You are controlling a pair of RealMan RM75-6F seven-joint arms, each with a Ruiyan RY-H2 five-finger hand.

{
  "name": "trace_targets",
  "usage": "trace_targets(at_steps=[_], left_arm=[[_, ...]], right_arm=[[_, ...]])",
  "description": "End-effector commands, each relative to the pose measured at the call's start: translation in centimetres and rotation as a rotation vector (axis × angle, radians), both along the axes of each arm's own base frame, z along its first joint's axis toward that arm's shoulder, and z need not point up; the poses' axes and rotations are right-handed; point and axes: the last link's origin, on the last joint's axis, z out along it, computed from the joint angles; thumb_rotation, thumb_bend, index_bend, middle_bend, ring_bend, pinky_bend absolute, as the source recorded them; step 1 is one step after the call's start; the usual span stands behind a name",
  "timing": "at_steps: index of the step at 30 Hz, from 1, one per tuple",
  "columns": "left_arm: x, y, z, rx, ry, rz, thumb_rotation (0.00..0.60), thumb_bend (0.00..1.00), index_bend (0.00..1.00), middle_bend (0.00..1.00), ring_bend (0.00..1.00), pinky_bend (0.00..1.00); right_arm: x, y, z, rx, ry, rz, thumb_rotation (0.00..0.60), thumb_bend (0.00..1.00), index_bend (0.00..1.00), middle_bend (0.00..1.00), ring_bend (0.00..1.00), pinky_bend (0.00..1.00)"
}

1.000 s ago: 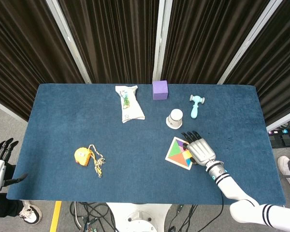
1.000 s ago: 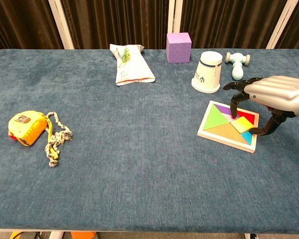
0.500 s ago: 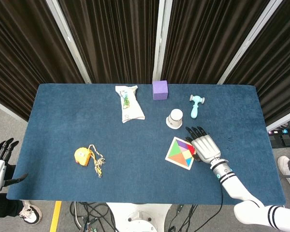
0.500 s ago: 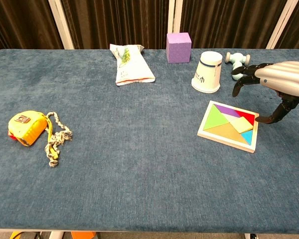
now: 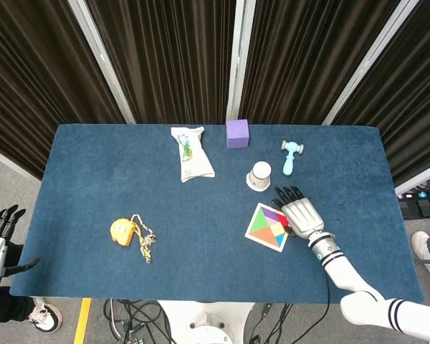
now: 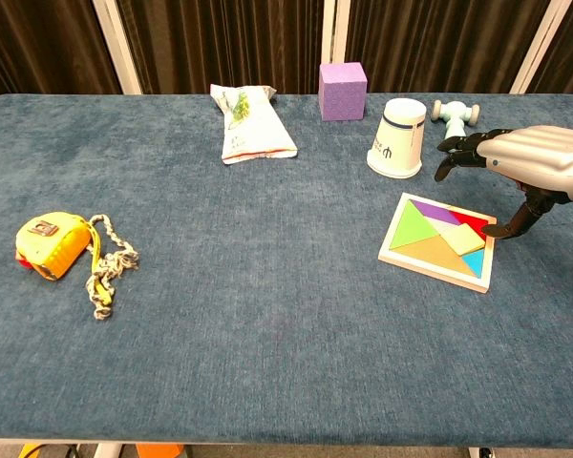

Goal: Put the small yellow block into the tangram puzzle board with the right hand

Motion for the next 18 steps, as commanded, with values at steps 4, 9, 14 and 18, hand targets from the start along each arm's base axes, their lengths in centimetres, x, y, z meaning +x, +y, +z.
trace_targets(at_steps=[4, 9, 14, 18], left_arm=[[-0.05, -0.03, -0.01, 0.000, -0.001, 0.000, 0.600, 0.00, 0.09, 0.02, 0.00, 0.04], [-0.12, -0.06, 0.01, 0.001, -0.001, 0.003, 0.600, 0.00, 0.09, 0.02, 0.00, 0.04], [-0.16, -0.06, 0.00, 0.001, -0.001, 0.004, 0.600, 0.00, 0.09, 0.02, 0.00, 0.04], [-0.22, -0.10, 0.02, 0.002, -0.001, 0.006, 0.600, 0.00, 0.09, 0.02, 0.00, 0.04]], right_arm=[[-0.07, 0.06, -0.10, 0.000, 0.009, 0.003, 0.600, 0.20, 0.18, 0.00, 0.00, 0.00], [0.03, 0.14, -0.27, 0.005, 0.008, 0.006, 0.600, 0.20, 0.18, 0.00, 0.00, 0.00], [0.25, 0.30, -0.56, 0.013, 0.000, 0.011, 0.600, 0.20, 0.18, 0.00, 0.00, 0.00], [0.37, 0.39, -0.78, 0.019, -0.001, 0.017, 0.600, 0.20, 0.18, 0.00, 0.00, 0.00]])
